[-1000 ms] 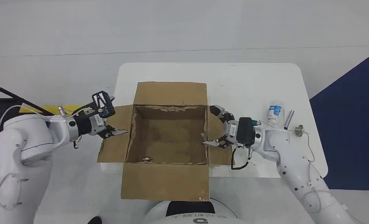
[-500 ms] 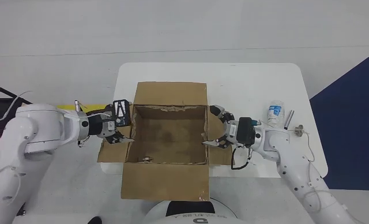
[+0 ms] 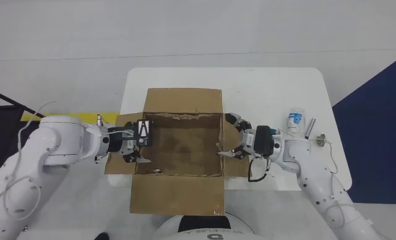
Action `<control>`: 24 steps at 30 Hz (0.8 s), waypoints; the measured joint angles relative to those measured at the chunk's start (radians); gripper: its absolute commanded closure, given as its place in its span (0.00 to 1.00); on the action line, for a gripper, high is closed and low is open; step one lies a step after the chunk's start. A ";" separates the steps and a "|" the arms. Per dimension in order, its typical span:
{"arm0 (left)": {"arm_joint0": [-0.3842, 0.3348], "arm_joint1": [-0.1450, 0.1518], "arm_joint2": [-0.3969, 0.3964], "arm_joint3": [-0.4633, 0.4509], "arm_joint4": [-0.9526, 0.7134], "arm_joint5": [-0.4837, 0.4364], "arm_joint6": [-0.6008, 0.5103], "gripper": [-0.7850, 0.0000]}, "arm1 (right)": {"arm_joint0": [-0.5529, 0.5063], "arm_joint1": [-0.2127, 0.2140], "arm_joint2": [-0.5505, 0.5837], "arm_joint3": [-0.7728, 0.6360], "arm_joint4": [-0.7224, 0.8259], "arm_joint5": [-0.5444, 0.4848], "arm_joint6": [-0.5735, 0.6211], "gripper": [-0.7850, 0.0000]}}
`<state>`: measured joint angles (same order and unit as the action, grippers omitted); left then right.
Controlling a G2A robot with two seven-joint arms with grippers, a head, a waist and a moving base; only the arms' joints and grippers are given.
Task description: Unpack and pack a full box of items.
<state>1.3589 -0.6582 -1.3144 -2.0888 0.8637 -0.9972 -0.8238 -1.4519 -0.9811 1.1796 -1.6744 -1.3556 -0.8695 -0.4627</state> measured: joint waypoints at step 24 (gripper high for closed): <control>-0.703 0.145 0.828 -0.044 -0.396 0.369 -0.368 0.00 | 0.000 0.000 0.000 0.000 0.000 0.000 0.000 0.00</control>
<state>0.6557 -0.5130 -0.4864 -2.1333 0.4674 -0.6284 -1.1920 -1.4519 -0.9811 1.1796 -1.6744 -1.3556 -0.8695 -0.4627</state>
